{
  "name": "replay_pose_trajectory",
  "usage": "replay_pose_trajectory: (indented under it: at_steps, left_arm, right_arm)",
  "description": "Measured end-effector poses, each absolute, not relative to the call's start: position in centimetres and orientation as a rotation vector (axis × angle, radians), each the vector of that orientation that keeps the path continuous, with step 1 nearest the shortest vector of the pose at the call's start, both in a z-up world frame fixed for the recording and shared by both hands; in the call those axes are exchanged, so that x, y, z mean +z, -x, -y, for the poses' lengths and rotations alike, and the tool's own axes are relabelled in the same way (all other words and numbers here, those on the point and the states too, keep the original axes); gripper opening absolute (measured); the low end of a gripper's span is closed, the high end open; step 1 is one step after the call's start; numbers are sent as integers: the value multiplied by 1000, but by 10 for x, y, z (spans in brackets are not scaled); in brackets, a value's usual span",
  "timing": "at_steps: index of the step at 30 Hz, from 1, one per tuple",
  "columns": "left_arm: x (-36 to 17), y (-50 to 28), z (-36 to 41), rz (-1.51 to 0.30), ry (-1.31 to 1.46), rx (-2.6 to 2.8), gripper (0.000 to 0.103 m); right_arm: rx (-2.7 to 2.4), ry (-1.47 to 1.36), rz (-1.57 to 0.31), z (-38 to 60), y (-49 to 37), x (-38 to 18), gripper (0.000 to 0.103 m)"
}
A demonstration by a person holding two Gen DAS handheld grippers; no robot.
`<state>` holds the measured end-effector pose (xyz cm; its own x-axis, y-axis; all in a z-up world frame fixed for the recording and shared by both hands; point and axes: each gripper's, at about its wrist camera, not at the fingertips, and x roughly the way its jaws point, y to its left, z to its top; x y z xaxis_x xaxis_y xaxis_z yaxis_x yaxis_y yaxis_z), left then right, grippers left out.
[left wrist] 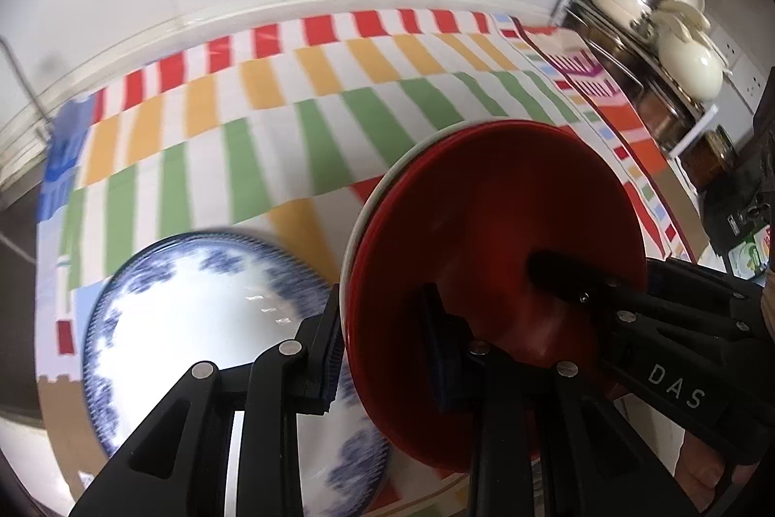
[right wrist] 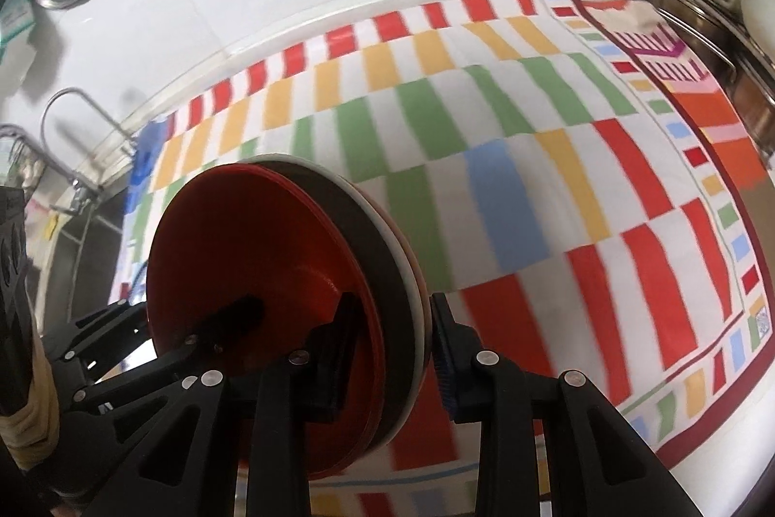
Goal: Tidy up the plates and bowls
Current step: 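Carry the bowl stack with both tools onto the blue-and-white plates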
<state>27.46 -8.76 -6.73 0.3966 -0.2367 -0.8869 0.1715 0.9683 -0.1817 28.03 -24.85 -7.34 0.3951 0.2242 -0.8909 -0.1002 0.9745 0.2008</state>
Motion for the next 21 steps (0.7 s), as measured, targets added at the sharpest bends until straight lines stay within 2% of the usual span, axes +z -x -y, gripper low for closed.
replay_pose_trajectory:
  at_steps: [21]
  left_arm:
    - [-71, -218, -33, -1159, 145, -102, 29]
  right_arm:
    - [375, -53, -1230, 130, -240, -82, 30]
